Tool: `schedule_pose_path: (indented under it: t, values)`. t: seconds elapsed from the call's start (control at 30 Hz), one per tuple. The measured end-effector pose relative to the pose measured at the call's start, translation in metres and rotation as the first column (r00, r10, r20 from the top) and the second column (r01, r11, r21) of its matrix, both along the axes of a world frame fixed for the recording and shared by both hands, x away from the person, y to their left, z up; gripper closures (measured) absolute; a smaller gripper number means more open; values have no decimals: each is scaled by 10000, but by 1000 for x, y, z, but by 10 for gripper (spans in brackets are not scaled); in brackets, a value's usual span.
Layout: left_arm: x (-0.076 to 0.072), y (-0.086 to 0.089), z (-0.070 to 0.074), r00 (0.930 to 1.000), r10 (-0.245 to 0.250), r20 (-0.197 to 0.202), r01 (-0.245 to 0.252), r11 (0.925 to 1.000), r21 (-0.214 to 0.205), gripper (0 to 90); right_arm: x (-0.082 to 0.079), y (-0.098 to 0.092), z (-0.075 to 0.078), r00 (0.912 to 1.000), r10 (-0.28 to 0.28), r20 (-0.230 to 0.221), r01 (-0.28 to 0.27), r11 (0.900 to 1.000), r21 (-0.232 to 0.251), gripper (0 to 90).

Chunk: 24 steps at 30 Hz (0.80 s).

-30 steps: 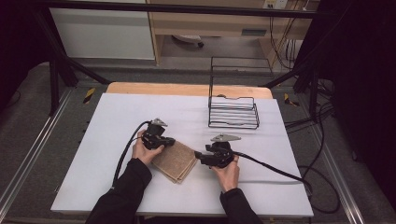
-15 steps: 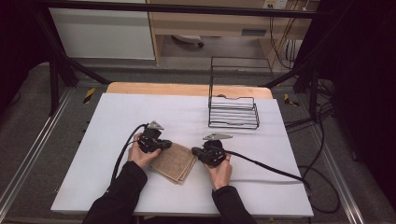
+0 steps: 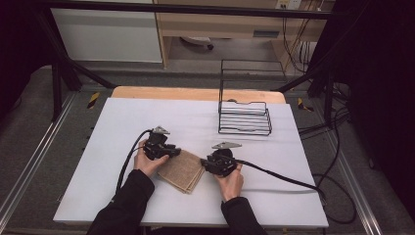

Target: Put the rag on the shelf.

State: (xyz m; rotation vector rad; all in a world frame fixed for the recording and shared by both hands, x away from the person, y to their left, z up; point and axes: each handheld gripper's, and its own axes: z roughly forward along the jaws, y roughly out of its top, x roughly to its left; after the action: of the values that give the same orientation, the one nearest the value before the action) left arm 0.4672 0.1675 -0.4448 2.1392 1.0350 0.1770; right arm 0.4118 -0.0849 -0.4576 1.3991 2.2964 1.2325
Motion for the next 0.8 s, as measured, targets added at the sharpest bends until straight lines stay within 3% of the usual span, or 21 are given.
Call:
schedule_pose_path:
  t: [0.2, 0.27, 0.4, 0.53, 0.8]
  values:
    - [2, 2, -1, 9996, 32, -290, -37, 9998, -179, 644, -3, 2, -1, 9990, 14, -439, 6, 9990, 456, 781]
    - [1, 2, 0, 9988, -143, -479, 126, 9993, -362, 712, -3, 2, 0, 9989, -5, -460, 29, 9986, 523, 836]
    - [-2, 2, 3, 9988, -259, -420, 249, 9994, -251, 827, -3, 2, 2, 9990, -57, -436, 86, 9977, 667, 859]
    - [-6, 3, 9, 9994, -283, -185, 278, 9991, -306, 842, -5, -1, 9, 9998, 123, -185, -106, 9959, 901, 862]
    - [-25, 15, 31, 9978, -234, 622, 287, 9960, -851, 846, -8, -7, 27, 9950, 905, 411, -956, 9847, 1455, 862]
